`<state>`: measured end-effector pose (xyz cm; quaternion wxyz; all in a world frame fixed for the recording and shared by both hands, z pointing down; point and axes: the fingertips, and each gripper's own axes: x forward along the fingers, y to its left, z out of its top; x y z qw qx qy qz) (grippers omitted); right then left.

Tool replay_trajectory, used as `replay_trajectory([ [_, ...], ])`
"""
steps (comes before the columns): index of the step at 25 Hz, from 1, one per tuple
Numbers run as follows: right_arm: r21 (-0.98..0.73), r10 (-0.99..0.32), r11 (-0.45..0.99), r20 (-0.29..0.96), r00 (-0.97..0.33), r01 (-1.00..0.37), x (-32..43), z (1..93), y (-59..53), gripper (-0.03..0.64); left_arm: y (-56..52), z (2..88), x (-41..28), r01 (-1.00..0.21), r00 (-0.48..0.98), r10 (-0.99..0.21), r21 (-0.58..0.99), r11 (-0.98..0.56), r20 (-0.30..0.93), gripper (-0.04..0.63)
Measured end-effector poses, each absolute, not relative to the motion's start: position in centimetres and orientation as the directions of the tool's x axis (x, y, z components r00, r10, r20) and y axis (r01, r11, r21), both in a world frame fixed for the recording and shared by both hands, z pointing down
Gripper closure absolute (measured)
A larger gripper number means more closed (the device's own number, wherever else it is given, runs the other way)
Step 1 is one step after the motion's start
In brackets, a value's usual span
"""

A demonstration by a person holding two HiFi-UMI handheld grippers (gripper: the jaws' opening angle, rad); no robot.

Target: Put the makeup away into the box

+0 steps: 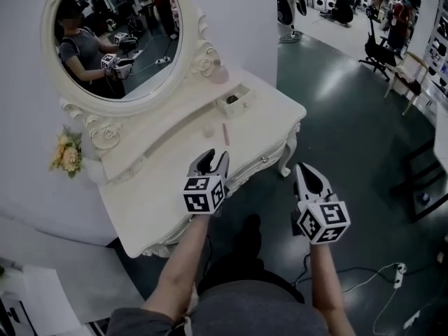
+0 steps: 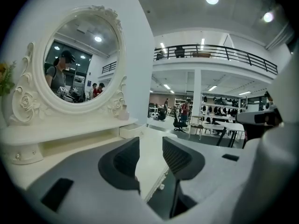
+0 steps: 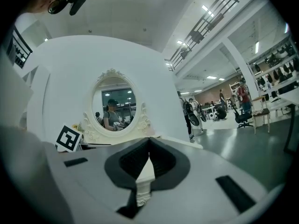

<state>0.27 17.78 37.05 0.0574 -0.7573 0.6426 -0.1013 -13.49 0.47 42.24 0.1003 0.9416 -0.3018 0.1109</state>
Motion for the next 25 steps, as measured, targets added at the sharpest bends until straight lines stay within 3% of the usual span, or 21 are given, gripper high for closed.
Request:
replay_trajectory([
  [25,-0.284,-0.970,-0.227,0.154,0.189,-0.932,13.2,39.9,-0.4,0.613,-16.2,48.8,-4.1,-0.595,0.772,-0.496,0.175,-0.785,0.398,0.428],
])
